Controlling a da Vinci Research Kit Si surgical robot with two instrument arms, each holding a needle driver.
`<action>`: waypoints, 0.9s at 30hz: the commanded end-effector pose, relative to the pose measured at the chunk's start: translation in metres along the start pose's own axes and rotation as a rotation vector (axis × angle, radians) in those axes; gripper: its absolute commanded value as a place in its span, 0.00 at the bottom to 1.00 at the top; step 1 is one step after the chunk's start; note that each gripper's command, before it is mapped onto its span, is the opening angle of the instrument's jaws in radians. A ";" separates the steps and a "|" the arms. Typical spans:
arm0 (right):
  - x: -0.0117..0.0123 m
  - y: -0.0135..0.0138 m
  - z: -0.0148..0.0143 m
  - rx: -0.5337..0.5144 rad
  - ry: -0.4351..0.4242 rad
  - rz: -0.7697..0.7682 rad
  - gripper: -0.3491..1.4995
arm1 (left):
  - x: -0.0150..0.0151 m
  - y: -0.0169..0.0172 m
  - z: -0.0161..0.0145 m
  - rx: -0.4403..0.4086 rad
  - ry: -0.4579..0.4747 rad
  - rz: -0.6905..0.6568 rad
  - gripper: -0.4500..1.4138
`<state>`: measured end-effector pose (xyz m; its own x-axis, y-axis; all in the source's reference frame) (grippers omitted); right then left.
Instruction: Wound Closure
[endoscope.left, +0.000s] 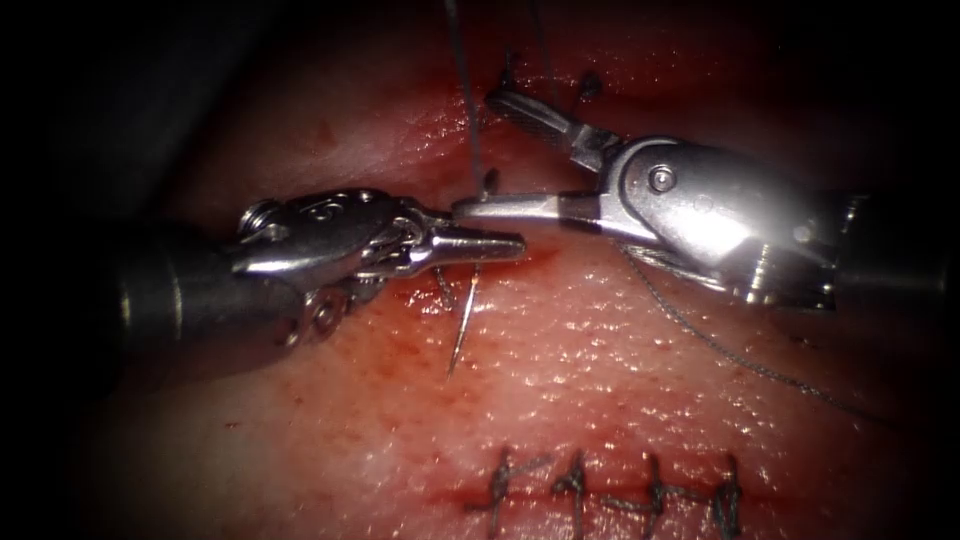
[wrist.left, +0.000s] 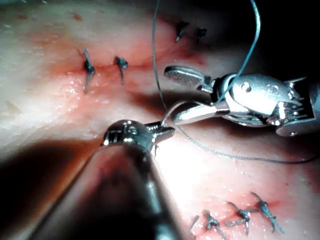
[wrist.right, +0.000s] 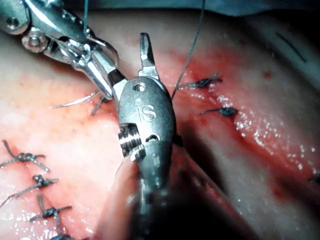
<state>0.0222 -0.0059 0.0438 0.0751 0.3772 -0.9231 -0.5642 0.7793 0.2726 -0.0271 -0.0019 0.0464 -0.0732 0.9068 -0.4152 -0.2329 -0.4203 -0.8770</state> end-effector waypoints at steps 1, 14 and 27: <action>-0.0009 -0.0003 0.0008 0.003 -0.005 -0.002 0.69 | -0.0001 -0.0002 0.0007 0.002 0.000 0.002 0.00; -0.0022 -0.0010 0.0010 0.035 -0.057 -0.011 0.00 | -0.0002 0.0002 0.0007 -0.011 -0.004 0.043 0.00; -0.0025 0.0023 0.0004 0.125 -0.031 0.084 0.00 | -0.0009 0.0008 0.0008 0.077 0.014 0.269 0.88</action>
<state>0.0203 -0.0048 0.0462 0.0572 0.4578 -0.8872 -0.4484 0.8058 0.3868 -0.0273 -0.0031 0.0459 -0.1293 0.7621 -0.6345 -0.2758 -0.6422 -0.7152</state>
